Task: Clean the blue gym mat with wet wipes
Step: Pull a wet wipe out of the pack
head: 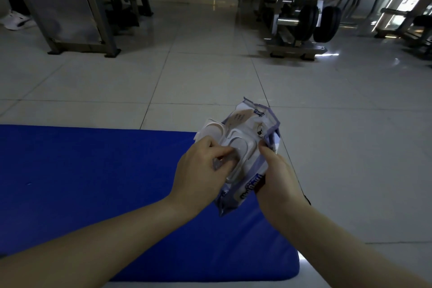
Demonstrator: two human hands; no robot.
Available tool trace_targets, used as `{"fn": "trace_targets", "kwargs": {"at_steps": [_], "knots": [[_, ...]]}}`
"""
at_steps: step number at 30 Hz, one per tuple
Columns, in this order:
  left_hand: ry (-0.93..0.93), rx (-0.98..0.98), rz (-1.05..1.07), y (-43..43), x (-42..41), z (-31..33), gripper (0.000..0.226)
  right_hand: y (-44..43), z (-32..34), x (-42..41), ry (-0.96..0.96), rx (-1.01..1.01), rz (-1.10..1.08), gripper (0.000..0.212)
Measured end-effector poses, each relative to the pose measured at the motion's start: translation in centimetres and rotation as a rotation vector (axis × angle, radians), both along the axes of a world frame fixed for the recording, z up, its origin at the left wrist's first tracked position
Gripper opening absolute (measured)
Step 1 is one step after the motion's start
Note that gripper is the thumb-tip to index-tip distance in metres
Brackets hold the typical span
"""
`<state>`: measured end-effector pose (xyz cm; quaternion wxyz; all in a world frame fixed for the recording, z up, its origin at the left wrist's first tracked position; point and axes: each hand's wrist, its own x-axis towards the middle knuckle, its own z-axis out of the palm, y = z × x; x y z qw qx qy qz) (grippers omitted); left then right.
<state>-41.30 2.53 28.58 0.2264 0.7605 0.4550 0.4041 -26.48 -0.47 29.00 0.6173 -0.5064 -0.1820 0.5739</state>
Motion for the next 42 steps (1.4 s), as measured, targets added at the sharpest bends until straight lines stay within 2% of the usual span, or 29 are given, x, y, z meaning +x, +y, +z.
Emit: {"fn": "trace_targets", "kwargs": {"at_steps": [5, 9, 13, 23, 27, 30, 32, 33, 37, 42], "knots": [[-0.006, 0.028, 0.07, -0.1, 0.5, -0.4, 0.01, -0.2, 0.1, -0.3, -0.001, -0.002, 0.011, 0.036], [-0.009, -0.118, 0.118, 0.1, 0.9, -0.3, 0.006, -0.3, 0.0, -0.2, -0.034, -0.004, 0.019, 0.037], [0.023, -0.208, 0.117, 0.2, 1.1, -0.2, 0.013, -0.4, -0.3, -0.1, -0.045, -0.012, 0.038, 0.038], [0.174, -0.144, 0.026, 0.5, 1.2, -0.4, 0.017, -0.2, -0.6, 0.4, -0.099, 0.001, 0.036, 0.037], [0.198, -0.16, 0.02, 0.4, 1.1, -0.4, 0.019, 0.0, -0.8, 0.5, -0.131, -0.039, 0.006, 0.031], [0.196, -0.204, -0.036, 0.4, 0.9, 0.3, 0.03, 0.3, -1.1, 0.7, -0.162, -0.076, 0.005, 0.018], [0.196, -0.272, -0.086, 0.4, 0.6, 1.1, 0.043, 0.4, -1.1, 0.7, -0.209, -0.086, 0.021, 0.038], [0.202, -0.302, -0.103, 0.4, 0.4, 1.4, 0.045, 0.4, -1.1, 0.7, -0.227, -0.094, 0.02, 0.041], [0.2, -0.416, -0.128, 1.2, -0.2, 1.9, 0.028, 0.3, -0.7, 0.4, -0.315, -0.088, 0.058, 0.03], [0.132, -0.524, -0.13, 2.5, -1.0, 2.8, 0.025, 0.3, -0.6, 0.5, -0.445, -0.039, 0.103, 0.032]]}}
